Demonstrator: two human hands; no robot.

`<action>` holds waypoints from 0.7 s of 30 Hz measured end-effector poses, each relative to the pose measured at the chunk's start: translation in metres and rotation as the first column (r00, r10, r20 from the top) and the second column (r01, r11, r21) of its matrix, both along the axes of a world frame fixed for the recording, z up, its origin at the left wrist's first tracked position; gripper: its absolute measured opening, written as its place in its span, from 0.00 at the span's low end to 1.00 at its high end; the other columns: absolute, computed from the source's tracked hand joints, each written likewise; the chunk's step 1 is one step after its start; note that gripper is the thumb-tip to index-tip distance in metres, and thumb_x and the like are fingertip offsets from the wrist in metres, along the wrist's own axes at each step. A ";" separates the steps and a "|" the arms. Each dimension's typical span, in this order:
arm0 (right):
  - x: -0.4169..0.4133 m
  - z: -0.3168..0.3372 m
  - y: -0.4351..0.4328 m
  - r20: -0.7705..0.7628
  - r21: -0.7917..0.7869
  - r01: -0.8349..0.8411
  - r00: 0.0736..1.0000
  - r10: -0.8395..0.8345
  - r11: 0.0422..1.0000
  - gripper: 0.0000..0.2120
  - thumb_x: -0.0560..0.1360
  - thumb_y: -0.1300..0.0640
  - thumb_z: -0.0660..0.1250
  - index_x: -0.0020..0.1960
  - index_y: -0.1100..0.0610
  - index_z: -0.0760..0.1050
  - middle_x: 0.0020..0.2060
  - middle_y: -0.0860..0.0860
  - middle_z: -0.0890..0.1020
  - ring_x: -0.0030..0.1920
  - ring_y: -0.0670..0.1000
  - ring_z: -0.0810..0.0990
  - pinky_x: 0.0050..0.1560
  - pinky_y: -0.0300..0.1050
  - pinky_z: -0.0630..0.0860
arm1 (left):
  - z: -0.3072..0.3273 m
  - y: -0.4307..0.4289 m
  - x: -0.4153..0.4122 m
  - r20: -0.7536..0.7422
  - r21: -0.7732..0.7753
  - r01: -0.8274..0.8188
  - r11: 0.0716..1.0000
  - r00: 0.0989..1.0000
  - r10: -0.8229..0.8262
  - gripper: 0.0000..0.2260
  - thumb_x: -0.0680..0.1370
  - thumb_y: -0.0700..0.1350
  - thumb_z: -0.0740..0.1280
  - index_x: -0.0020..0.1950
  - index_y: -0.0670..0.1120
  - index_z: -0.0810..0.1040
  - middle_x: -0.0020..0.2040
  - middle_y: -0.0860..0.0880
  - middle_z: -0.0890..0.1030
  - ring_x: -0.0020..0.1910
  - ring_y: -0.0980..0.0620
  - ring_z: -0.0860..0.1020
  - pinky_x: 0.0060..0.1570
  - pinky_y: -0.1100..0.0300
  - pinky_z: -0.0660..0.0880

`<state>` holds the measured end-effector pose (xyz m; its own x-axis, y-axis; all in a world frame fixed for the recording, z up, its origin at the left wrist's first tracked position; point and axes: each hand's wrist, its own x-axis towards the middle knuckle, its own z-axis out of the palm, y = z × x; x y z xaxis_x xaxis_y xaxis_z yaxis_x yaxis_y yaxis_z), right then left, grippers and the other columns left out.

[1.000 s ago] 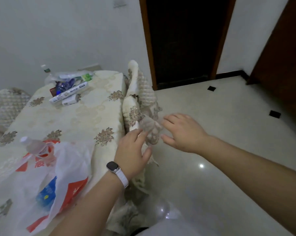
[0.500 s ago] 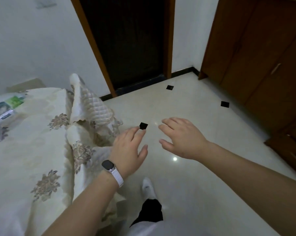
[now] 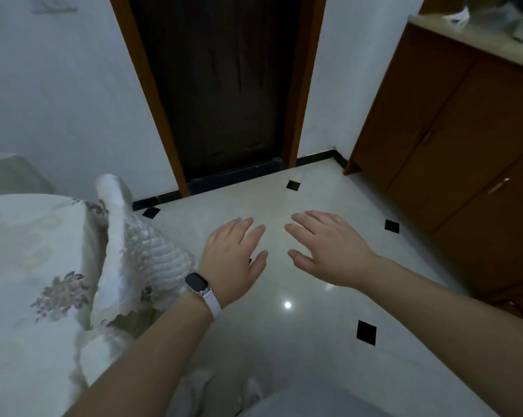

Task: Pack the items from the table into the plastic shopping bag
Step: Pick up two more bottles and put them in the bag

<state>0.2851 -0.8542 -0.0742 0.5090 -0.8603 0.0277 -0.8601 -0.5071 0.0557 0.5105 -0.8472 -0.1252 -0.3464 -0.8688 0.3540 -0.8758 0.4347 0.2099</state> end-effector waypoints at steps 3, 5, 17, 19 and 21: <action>0.005 -0.001 -0.037 0.025 -0.002 0.013 1.000 -0.013 1.000 0.26 0.78 0.39 0.55 0.71 0.51 0.70 0.68 0.51 0.74 0.68 0.53 0.70 0.68 0.50 0.66 | 0.004 -0.037 0.007 0.013 0.005 -0.014 1.000 1.000 0.013 0.20 0.78 0.55 0.61 0.66 0.47 0.75 0.65 0.44 0.77 0.64 0.42 0.74 0.61 0.46 0.72; 0.005 -0.004 -0.065 0.022 0.001 0.013 1.000 -0.013 1.000 0.26 0.78 0.39 0.54 0.70 0.51 0.70 0.68 0.50 0.74 0.68 0.53 0.71 0.67 0.49 0.67 | 0.006 -0.064 0.010 0.034 0.004 -0.022 1.000 0.999 0.022 0.20 0.78 0.55 0.61 0.66 0.47 0.75 0.65 0.44 0.77 0.64 0.42 0.75 0.61 0.47 0.71; -0.016 -0.034 -0.280 0.166 0.085 -0.126 0.980 0.111 0.988 0.27 0.78 0.41 0.54 0.69 0.54 0.72 0.66 0.54 0.76 0.66 0.56 0.73 0.64 0.53 0.70 | 0.014 -0.246 -0.023 0.209 0.113 -0.194 0.974 0.963 0.168 0.22 0.78 0.57 0.57 0.68 0.49 0.74 0.66 0.44 0.76 0.65 0.42 0.74 0.61 0.45 0.72; -0.025 -0.029 -0.318 0.182 0.080 -0.155 0.974 0.139 0.985 0.27 0.77 0.41 0.53 0.69 0.54 0.72 0.66 0.54 0.76 0.66 0.56 0.73 0.65 0.53 0.70 | 0.022 -0.278 -0.034 0.237 0.112 -0.217 0.970 0.954 0.186 0.23 0.78 0.58 0.56 0.69 0.49 0.73 0.66 0.45 0.76 0.65 0.42 0.74 0.61 0.44 0.72; -0.033 -0.024 -0.355 0.193 0.072 -0.186 0.967 0.169 0.980 0.27 0.77 0.40 0.53 0.70 0.54 0.72 0.67 0.54 0.75 0.66 0.56 0.72 0.66 0.53 0.69 | 0.030 -0.309 -0.042 0.271 0.107 -0.239 0.965 0.941 0.203 0.23 0.78 0.58 0.56 0.69 0.50 0.72 0.67 0.45 0.75 0.66 0.43 0.73 0.63 0.45 0.71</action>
